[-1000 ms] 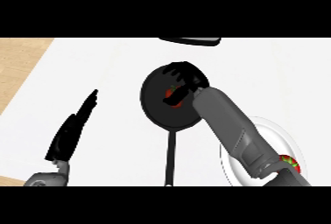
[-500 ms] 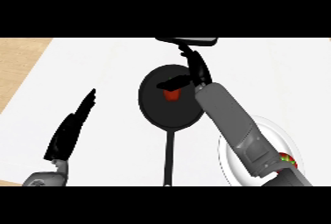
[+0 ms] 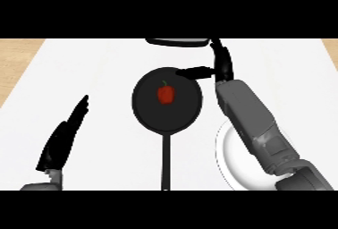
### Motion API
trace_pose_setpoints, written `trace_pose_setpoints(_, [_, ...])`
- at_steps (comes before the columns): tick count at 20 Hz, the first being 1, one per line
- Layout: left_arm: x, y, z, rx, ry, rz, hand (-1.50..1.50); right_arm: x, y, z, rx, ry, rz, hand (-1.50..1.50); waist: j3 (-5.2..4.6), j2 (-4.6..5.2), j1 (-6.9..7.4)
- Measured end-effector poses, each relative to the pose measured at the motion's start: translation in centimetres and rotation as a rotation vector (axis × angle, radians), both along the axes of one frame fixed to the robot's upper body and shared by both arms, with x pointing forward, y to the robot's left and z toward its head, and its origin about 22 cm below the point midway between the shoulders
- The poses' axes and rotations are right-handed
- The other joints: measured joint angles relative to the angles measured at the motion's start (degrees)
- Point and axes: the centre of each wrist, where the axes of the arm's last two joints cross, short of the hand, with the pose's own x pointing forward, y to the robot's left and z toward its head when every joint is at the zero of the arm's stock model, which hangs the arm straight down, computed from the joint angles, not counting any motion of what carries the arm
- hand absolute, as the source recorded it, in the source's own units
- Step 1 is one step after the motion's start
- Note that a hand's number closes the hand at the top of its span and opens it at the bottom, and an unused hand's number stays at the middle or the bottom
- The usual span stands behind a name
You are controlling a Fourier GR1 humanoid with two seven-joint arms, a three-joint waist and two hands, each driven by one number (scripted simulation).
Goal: Pick the bell pepper from the plate and place it in the pan
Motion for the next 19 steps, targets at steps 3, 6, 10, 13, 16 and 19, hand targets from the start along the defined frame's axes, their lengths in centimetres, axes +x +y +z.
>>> trace_pose_setpoints(3, [-0.2,0.0,0.1,0.0,0.0,0.014,0.0,0.2,-3.6,-0.6,0.0,-0.04,-0.01,-1.5,0.0,-0.22,-0.96])
trace_pose_setpoints(6, [-0.5,0.4,-0.1,-0.004,0.002,0.025,0.0,-0.1,-7.5,-1.5,-0.011,-0.068,-0.017,-1.5,0.0,-0.4,-1.62])
trace_pose_setpoints(10, [-1.0,0.8,-0.3,-0.006,0.003,0.036,0.0,-0.6,-12.8,-1.8,-0.026,-0.088,-0.026,-1.5,-0.01,-0.53,-2.01])
trace_pose_setpoints(13, [-1.5,1.2,-0.2,-0.002,0.007,0.037,0.0,-0.9,-16.0,-1.5,-0.036,-0.087,-0.023,-1.5,0.01,-0.59,-2.07])
trace_pose_setpoints(16, [-1.7,0.5,-0.4,-0.005,0.006,0.038,0.0,-1.4,-19.0,-1.0,-0.044,-0.091,-0.016,-1.5,0.03,-0.53,-2.0])
trace_pose_setpoints(19, [-1.7,0.1,-0.3,-0.005,0.001,0.031,0.0,-1.9,-21.0,-0.9,-0.049,-0.09,-0.003,-1.5,0.04,-0.52,-1.96])
